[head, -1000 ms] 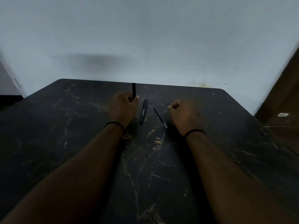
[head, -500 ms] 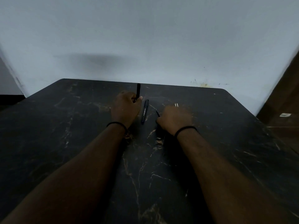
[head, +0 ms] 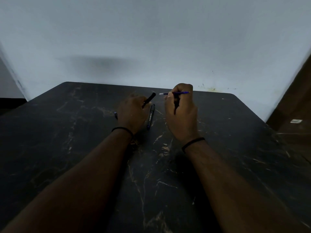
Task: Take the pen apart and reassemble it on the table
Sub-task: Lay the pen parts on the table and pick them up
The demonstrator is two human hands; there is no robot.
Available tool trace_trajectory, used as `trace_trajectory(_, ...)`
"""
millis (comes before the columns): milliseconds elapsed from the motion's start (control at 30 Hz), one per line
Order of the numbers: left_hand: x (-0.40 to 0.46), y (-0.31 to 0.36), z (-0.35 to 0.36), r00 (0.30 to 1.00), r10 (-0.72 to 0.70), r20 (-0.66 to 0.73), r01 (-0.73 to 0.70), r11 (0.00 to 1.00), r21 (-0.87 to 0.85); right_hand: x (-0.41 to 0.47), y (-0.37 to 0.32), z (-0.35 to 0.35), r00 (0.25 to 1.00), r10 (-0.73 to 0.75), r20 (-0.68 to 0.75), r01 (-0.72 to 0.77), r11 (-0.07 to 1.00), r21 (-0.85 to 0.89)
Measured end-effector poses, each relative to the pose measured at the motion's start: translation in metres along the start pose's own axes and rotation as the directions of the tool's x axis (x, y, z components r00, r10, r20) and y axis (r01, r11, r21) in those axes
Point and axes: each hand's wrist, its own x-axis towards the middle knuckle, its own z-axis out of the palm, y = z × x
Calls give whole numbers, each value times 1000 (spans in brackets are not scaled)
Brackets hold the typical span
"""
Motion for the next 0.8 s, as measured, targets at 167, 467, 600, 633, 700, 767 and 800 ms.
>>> trace_trajectory(167, -1, 5, -2, 998, 57, -31, -56, 998, 27, -2, 3, 1, 999, 34, -22, -33, 999, 40)
trace_trajectory(467, -4, 9, -6, 993, 104, -50, -102, 994, 46, -3, 4, 2, 996, 83, 20, -84, 996, 31)
trace_trajectory(600, -5, 14, -9, 987, 156, -47, -155, 987, 35, -3, 8, 2, 992, 101, 82, -102, 995, 9)
trace_trajectory(633, -5, 16, -9, 984, 173, -41, -172, 985, 26, -3, 9, 2, 991, 100, 91, -100, 995, -1)
trace_trajectory(700, -7, 21, -11, 977, 208, -38, -209, 978, -5, -3, 9, 2, 990, 108, 93, -106, 994, -23)
trace_trajectory(767, -9, 24, -12, 972, 232, -41, -233, 972, -36, -3, 12, 3, 987, 138, 87, -136, 990, -34)
trace_trajectory(800, -9, 24, -12, 971, 234, -39, -236, 971, -49, -2, 13, 4, 985, 147, 91, -143, 989, -44)
